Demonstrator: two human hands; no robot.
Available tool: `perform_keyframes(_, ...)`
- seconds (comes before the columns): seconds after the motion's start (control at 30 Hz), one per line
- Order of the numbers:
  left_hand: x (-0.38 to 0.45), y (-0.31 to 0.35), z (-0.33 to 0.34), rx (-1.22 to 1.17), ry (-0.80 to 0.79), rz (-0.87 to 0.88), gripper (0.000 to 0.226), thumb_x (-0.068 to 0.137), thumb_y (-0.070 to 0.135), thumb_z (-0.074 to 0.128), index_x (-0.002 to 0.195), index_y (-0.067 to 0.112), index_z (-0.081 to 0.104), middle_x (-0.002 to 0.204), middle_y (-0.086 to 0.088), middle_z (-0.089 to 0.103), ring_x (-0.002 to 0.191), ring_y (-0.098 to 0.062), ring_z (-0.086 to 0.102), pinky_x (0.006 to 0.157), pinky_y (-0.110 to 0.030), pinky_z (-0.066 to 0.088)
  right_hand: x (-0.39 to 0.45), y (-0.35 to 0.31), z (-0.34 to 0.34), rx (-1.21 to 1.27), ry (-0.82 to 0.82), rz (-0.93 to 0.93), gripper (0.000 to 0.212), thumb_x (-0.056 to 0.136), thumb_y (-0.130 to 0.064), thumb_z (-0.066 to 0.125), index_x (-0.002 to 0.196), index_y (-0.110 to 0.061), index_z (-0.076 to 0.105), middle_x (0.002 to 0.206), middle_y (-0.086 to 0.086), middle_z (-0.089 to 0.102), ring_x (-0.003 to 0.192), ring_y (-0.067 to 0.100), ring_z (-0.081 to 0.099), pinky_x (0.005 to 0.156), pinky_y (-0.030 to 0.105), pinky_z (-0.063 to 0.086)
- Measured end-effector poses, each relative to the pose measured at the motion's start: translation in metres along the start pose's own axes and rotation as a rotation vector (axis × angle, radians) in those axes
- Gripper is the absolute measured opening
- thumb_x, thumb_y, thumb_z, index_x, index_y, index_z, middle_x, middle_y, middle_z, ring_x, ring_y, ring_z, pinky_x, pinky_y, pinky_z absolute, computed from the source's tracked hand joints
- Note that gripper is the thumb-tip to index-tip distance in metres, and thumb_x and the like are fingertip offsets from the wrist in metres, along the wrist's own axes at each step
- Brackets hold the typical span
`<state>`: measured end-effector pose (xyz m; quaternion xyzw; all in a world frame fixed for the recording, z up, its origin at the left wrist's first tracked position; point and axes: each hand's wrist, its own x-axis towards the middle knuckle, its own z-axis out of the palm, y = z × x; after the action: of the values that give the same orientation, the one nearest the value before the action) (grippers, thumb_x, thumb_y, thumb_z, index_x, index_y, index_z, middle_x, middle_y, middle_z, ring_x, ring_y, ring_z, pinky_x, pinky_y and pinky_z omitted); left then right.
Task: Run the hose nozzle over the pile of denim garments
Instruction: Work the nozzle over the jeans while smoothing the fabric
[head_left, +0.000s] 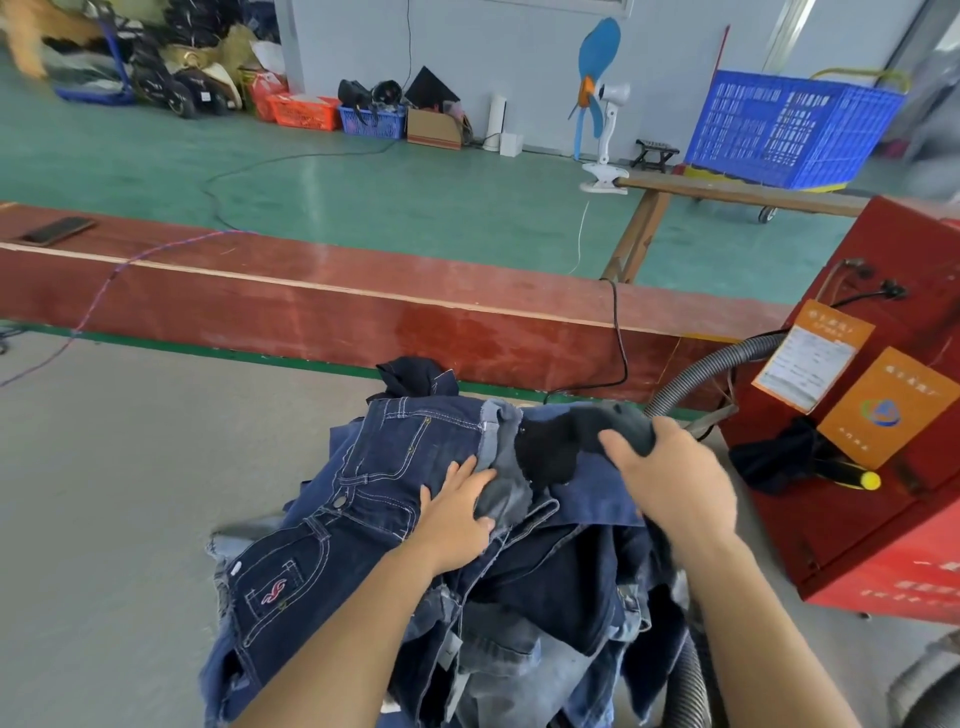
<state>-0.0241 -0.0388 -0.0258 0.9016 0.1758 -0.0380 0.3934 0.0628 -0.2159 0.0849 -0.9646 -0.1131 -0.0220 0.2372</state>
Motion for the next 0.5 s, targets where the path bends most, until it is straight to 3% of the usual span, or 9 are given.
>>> perform_keyframes(0.1, 0.000, 0.015, -0.002, 0.182, 0.305, 0.016, 0.042, 0.091, 0.025, 0.050, 0.132, 0.019, 0.055, 0.142, 0.000, 0.037, 0.135, -0.022, 0.034, 0.117, -0.042, 0.014, 0.003, 0.002, -0.013, 0.066, 0.088, -0.005, 0.039, 0.090, -0.054, 0.053, 0.099, -0.016, 0.051, 0.073, -0.003, 0.051, 0.071, 0.025, 0.048, 0.061, 0.033, 0.035)
perform_keyframes(0.17, 0.001, 0.029, -0.001, 0.357, 0.481, 0.084, 0.040, 0.090, 0.047, 0.049, 0.113, 0.019, 0.065, 0.121, 0.002, 0.047, 0.116, -0.018, 0.045, 0.103, -0.036, 0.026, 0.002, 0.002, -0.016, 0.076, 0.088, -0.007, 0.037, 0.090, -0.054, 0.053, 0.094, -0.017, 0.050, 0.071, -0.001, 0.057, 0.069, 0.025, 0.053, 0.059, 0.032, 0.035)
perform_keyframes(0.27, 0.008, 0.044, 0.010, 0.586, 0.382, 0.130, 0.056, 0.090, 0.063, 0.043, 0.117, 0.017, 0.058, 0.118, -0.001, 0.050, 0.113, -0.021, 0.045, 0.092, -0.036, 0.033, 0.001, 0.003, -0.018, 0.073, 0.060, -0.008, 0.036, 0.090, -0.053, 0.053, 0.091, -0.017, 0.051, 0.072, 0.002, 0.061, 0.071, 0.025, 0.057, 0.058, 0.031, 0.036)
perform_keyframes(0.5, 0.015, 0.046, 0.005, 0.413, 0.155, 0.130, 0.024, 0.102, 0.025, 0.044, 0.111, 0.004, 0.050, 0.114, -0.011, 0.050, 0.106, -0.029, 0.052, 0.083, -0.034, 0.039, 0.004, 0.010, -0.021, 0.126, 0.027, -0.019, 0.036, 0.088, -0.054, 0.053, 0.084, -0.019, 0.049, 0.073, 0.003, 0.063, 0.072, 0.028, 0.063, 0.066, 0.035, 0.049)
